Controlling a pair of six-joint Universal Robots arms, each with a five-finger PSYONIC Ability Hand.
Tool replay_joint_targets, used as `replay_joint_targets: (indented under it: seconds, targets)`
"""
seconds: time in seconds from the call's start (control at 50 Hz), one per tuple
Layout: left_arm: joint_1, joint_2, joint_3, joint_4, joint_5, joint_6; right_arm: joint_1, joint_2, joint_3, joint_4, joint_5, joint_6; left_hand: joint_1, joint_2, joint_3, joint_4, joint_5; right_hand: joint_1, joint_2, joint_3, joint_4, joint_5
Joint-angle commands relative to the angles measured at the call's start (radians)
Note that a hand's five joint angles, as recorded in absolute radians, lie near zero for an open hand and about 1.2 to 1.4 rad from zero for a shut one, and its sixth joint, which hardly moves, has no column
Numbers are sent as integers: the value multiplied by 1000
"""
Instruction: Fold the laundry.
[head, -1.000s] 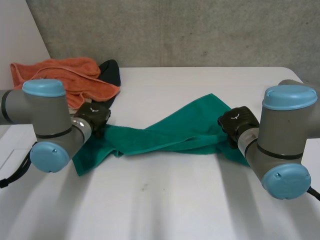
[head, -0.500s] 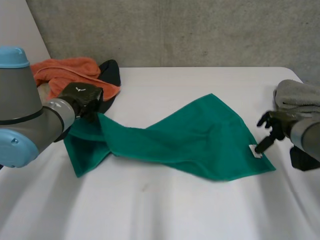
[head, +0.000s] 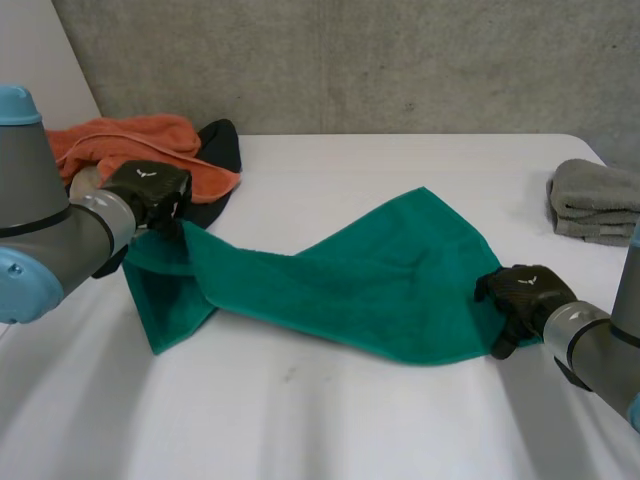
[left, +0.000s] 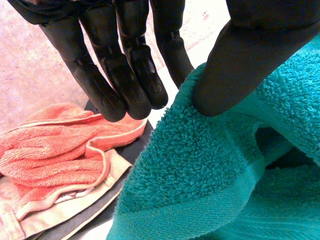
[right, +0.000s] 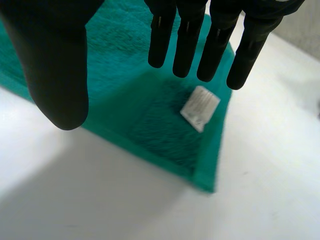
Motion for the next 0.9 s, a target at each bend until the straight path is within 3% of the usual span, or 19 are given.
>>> replay_joint_targets:
  seconds: [0.02,0.76,0.82,0.86,0.9]
  targets:
    - [20,-17,23,-1,-10,0,-22,43,-20,-47,-30,-161,241,204,212,202,238,91,92,91,86,80]
    - [34,-18,24,-13,0,-17,-5,193,-175,-167,-48,-196,241,204,212,202,238,256,257,255,250,244]
    - [34,-18,24,-15,5,-20,-2,210,-201,-167,-30,-193,241,204,212,202,238,414,415,413,408,402]
    - [34,-17,24,-16,7,-20,-1,207,-216,-170,-13,-187,241,204,212,202,238,798,798,797,792,786]
    - [33,-17,24,-21,10,-20,-1,193,-227,-185,8,-173,241,204,212,202,238,887,888,887,882,876]
